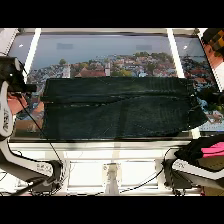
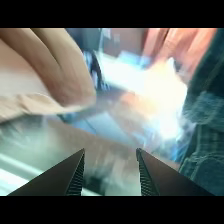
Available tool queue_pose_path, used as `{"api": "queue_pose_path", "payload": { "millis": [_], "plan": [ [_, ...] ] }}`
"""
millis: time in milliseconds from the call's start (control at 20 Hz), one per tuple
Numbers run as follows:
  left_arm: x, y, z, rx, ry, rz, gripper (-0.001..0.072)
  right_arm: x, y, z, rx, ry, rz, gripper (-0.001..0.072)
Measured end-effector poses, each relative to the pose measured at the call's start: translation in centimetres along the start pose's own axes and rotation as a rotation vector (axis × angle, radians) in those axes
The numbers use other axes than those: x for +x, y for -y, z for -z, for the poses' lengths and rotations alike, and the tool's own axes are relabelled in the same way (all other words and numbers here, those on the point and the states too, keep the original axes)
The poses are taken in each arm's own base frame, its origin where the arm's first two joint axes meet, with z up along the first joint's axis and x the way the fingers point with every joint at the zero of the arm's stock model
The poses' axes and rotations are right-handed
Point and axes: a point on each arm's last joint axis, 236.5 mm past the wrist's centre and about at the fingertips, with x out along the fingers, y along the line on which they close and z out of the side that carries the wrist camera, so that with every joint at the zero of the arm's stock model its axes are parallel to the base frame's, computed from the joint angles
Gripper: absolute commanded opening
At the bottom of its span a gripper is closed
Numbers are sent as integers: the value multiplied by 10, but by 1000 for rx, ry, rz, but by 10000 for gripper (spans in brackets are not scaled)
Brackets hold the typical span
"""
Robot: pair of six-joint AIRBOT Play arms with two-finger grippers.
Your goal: Fold the clothes and pants, and hang the long-sleeved shirts on hangers.
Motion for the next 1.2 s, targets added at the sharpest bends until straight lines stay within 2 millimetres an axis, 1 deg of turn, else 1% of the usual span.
{"api": "queue_pose_path", "payload": {
  "millis": [100, 200, 300, 350, 450, 500, 550, 600, 650, 700, 850, 1000, 1200],
  "plan": [
    [-34, -13, -7, -30, 104, -4, 350, -19, 25, 19, 20, -60, 36, 394],
    [-68, -23, -9, -51, 198, 2, 351, -34, 50, 49, 56, -157, 54, 401],
    [-98, -31, -7, -67, 277, 12, 351, -42, 69, 75, 92, -244, 51, 405],
    [-113, -31, -6, -75, 315, 31, 351, -46, 79, 87, 114, -286, 48, 406],
    [-139, -26, -2, -91, 381, 85, 350, -50, 96, 102, 147, -348, 37, 411],
    [-150, -22, -1, -97, 405, 112, 350, -50, 103, 107, 161, -378, 26, 459],
    [-159, -18, 1, -102, 427, 145, 350, -48, 108, 110, 175, -404, 15, 478],
    [-168, -11, 3, -104, 445, 183, 349, -45, 109, 112, 189, -431, -8, 480],
    [-175, -3, 7, -104, 452, 223, 349, -40, 110, 114, 199, -455, -31, 506],
    [-180, 3, 9, -103, 454, 254, 348, -36, 110, 114, 205, -473, -51, 513],
    [-190, 22, 20, -93, 437, 348, 348, -18, 111, 110, 198, -510, -86, 513],
    [-199, 41, 26, -84, 423, 434, 348, 1, 110, 107, 202, -532, -127, 513],
    [-208, 58, 29, -98, 413, 521, 347, 21, 102, 113, 235, -562, -195, 512]
  ]
}}
